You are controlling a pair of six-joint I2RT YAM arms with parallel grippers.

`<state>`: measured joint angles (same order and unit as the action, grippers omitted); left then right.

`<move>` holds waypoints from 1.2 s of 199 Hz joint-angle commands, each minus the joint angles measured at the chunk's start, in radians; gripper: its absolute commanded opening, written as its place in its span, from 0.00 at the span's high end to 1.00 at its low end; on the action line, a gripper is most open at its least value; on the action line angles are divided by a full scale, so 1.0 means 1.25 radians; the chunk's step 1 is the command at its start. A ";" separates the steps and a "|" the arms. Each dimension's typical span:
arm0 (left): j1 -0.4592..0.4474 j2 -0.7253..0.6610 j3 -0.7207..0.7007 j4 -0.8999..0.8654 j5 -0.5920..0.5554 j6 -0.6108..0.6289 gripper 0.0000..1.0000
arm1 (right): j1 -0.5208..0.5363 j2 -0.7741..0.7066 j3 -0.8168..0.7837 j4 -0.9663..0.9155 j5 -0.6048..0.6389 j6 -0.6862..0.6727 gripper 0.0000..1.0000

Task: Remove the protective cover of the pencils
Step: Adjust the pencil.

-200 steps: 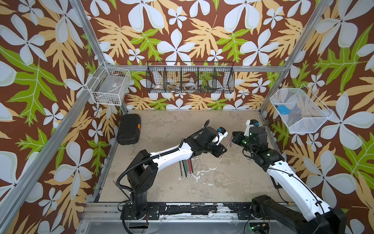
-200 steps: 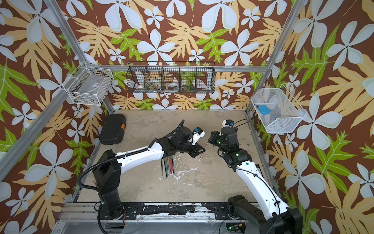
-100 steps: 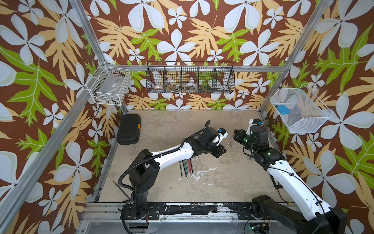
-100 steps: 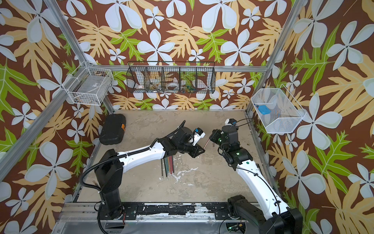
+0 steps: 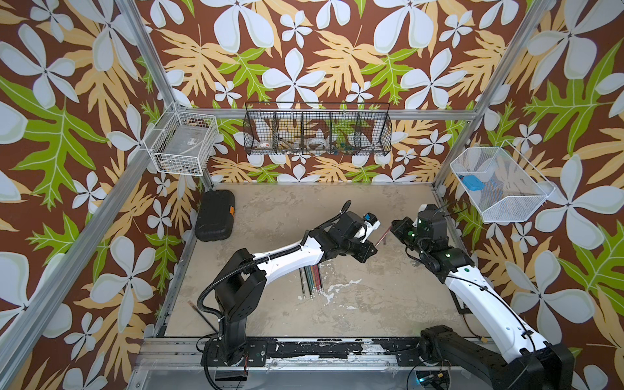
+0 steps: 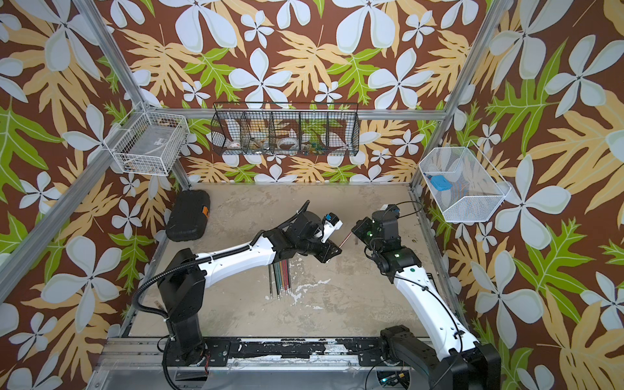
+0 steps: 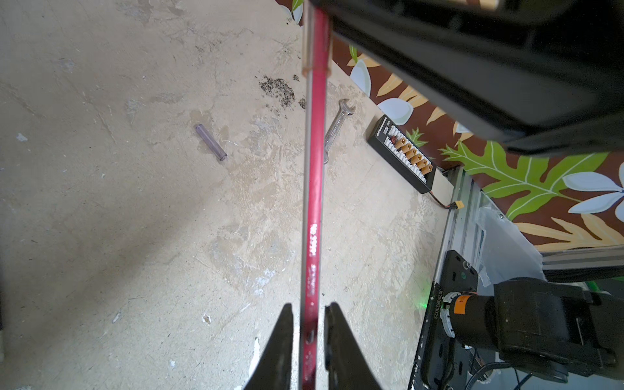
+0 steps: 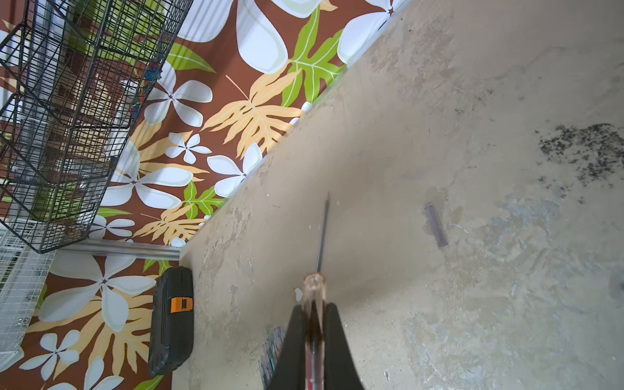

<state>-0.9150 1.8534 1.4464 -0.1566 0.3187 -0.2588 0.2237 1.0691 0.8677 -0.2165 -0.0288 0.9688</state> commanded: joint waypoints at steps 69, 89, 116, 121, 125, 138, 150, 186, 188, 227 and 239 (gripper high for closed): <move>0.001 0.013 0.015 -0.009 -0.002 0.011 0.84 | -0.011 -0.008 0.009 0.004 0.002 0.015 1.00; 0.000 0.017 0.017 -0.013 -0.001 0.012 1.00 | -0.011 -0.010 0.007 -0.001 0.009 0.012 1.00; 0.000 0.024 0.020 -0.016 0.007 0.015 1.00 | -0.012 -0.012 0.000 -0.002 0.010 0.002 1.00; 0.001 0.025 0.022 -0.017 0.006 0.016 1.00 | -0.012 -0.011 0.003 -0.005 0.010 -0.005 1.00; 0.001 0.026 0.023 -0.019 0.003 0.016 1.00 | -0.013 -0.009 0.005 -0.010 0.010 -0.013 1.00; 0.001 0.030 0.030 -0.029 -0.011 0.019 1.00 | -0.020 0.003 0.020 -0.023 -0.005 -0.054 0.86; 0.001 0.035 0.040 -0.045 -0.030 0.029 1.00 | -0.038 0.026 0.045 -0.044 -0.044 -0.115 0.67; 0.025 0.021 0.050 -0.078 -0.102 0.066 1.00 | -0.176 0.073 0.045 -0.060 -0.304 -0.245 0.34; 0.029 0.020 0.049 -0.078 -0.103 0.067 1.00 | -0.185 0.071 0.040 -0.056 -0.323 -0.251 0.34; 0.118 -0.017 0.041 -0.078 -0.103 0.073 1.00 | -0.360 -0.022 -0.105 0.009 -0.537 -0.267 0.35; 0.140 -0.026 0.039 -0.076 -0.105 0.077 1.00 | -0.361 -0.047 -0.137 0.004 -0.528 -0.271 0.36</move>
<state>-0.7807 1.8439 1.4990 -0.2501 0.2081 -0.1822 -0.2089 1.0580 0.7517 -0.2398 -0.5499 0.6754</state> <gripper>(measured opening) 0.101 0.646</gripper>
